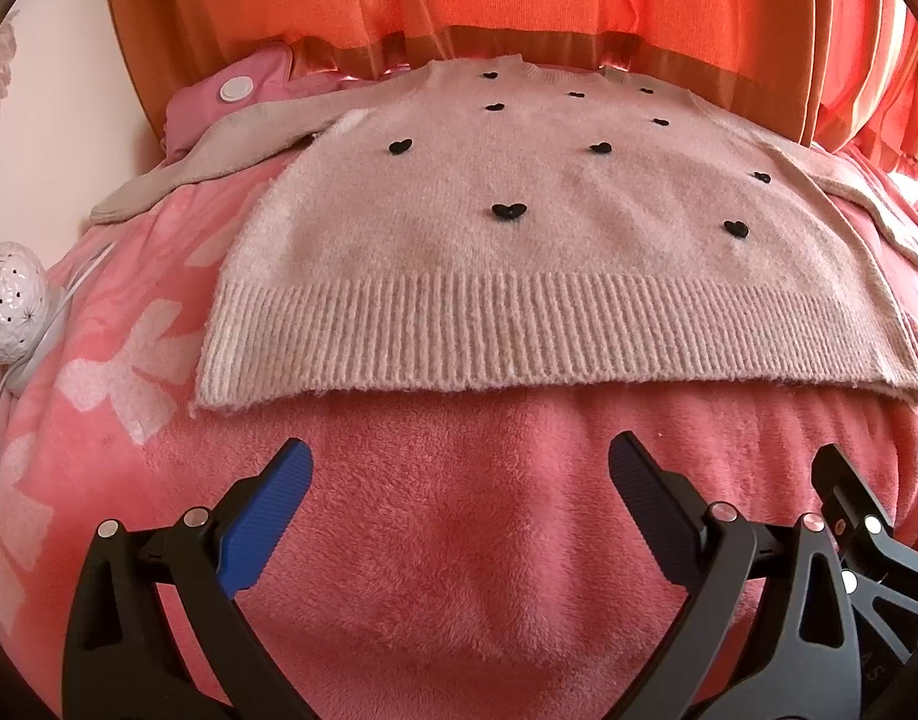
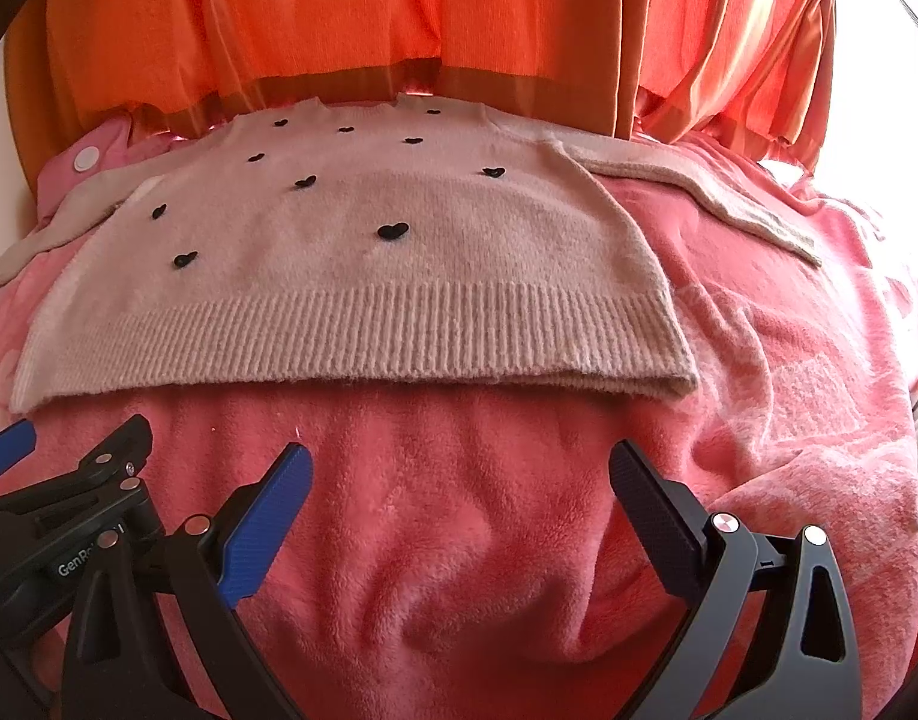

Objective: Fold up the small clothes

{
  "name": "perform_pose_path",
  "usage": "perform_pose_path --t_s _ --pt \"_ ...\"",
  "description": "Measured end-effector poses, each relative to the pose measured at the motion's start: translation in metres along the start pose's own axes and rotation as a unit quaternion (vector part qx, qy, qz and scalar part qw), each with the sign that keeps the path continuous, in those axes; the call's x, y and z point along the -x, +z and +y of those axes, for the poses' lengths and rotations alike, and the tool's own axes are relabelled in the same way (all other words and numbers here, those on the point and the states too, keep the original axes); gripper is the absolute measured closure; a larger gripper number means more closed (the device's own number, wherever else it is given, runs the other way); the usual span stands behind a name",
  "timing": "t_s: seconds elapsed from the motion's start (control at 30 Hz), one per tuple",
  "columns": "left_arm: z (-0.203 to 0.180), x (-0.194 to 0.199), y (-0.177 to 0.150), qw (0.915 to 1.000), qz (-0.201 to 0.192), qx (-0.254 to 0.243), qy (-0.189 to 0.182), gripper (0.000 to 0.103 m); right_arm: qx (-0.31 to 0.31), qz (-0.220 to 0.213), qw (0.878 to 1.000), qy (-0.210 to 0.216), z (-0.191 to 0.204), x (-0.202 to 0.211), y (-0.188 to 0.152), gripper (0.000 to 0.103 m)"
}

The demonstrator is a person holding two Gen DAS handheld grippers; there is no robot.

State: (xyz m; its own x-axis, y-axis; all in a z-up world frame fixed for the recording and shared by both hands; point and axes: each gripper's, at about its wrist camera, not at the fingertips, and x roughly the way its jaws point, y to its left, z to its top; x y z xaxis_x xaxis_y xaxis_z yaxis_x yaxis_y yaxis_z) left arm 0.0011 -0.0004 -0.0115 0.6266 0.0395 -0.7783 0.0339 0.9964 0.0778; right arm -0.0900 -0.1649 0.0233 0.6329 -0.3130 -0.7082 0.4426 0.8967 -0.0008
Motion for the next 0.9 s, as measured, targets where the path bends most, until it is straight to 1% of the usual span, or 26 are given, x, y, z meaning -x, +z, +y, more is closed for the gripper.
perform_pose_path --t_s 0.9 --pt "0.0045 -0.001 -0.0029 1.0 0.001 -0.002 0.003 0.008 -0.001 0.003 1.0 0.0 -0.0001 -0.0028 -0.0023 0.005"
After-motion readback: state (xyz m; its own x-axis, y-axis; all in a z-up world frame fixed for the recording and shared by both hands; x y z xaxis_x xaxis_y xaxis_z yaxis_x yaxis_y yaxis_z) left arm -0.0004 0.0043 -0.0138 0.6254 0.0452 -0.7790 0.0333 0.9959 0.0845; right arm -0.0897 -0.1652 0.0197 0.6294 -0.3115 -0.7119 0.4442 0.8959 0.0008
